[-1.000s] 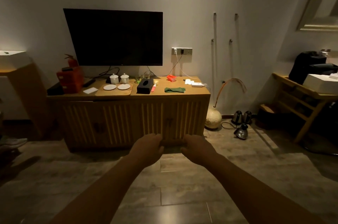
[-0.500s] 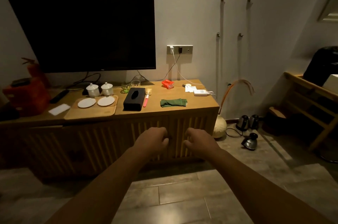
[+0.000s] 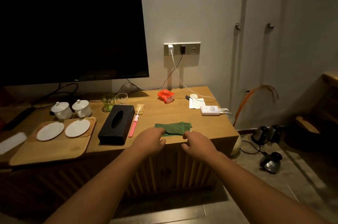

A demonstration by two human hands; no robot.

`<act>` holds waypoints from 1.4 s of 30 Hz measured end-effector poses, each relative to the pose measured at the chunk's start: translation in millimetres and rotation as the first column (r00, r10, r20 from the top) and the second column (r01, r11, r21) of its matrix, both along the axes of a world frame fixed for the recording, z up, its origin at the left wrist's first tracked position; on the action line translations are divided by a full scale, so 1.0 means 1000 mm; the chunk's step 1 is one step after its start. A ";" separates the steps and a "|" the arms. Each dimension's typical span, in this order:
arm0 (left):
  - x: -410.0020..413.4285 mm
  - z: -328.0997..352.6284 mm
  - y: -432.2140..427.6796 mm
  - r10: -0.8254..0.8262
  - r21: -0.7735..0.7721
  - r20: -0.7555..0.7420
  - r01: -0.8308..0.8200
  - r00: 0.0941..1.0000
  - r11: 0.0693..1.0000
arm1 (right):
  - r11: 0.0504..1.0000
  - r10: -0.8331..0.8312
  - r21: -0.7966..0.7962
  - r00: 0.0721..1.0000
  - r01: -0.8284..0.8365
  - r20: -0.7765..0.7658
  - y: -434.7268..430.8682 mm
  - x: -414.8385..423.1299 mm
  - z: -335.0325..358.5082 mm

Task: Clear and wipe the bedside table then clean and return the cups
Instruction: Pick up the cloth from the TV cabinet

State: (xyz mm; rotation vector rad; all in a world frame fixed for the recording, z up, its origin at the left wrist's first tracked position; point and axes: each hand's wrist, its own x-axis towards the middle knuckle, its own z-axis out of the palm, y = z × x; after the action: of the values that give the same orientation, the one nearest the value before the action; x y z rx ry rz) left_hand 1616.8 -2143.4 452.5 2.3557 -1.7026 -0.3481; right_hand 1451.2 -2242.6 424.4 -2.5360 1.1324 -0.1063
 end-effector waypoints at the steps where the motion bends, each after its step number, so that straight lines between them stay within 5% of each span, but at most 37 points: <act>1: 0.007 -0.006 -0.014 0.001 0.005 -0.009 -0.001 1.000 1.000 | 1.000 -0.002 0.010 1.000 0.002 -0.001 -0.015 0.009 -0.005; 12: 0.102 -0.111 -0.148 -0.022 0.149 -0.169 0.047 0.985 0.988 | 0.988 0.050 0.154 0.986 -0.026 -0.157 -0.129 0.078 -0.088; 21: 0.141 -0.182 -0.218 -0.171 0.331 -0.083 0.189 0.982 0.925 | 0.990 0.067 0.138 0.940 -0.021 -0.335 -0.190 0.134 -0.142; 27: 0.146 -0.203 -0.238 -0.212 0.417 -0.172 0.266 0.962 0.869 | 0.982 -0.056 0.140 0.900 0.128 -0.432 -0.195 0.152 -0.159; 32: 0.126 -0.201 -0.243 -0.384 0.433 -0.249 0.457 0.889 0.777 | 0.878 -0.131 0.354 0.872 0.323 -0.471 -0.175 0.126 -0.163; 38: 0.027 -0.190 -0.243 -0.772 0.374 -0.263 0.798 0.579 0.472 | 0.715 -0.426 0.405 0.815 0.569 -0.393 -0.101 0.009 -0.143; 42: -0.093 -0.168 -0.210 -0.920 0.292 -0.301 0.943 0.249 0.160 | 0.446 -0.722 0.363 0.569 0.818 -0.393 -0.001 -0.089 -0.118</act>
State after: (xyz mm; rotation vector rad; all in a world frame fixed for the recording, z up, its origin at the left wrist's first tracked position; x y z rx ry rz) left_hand 1524.3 -2353.8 284.6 0.9537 -3.1310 -1.0414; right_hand 1362.7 -2243.4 306.8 -1.3880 2.0186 0.1908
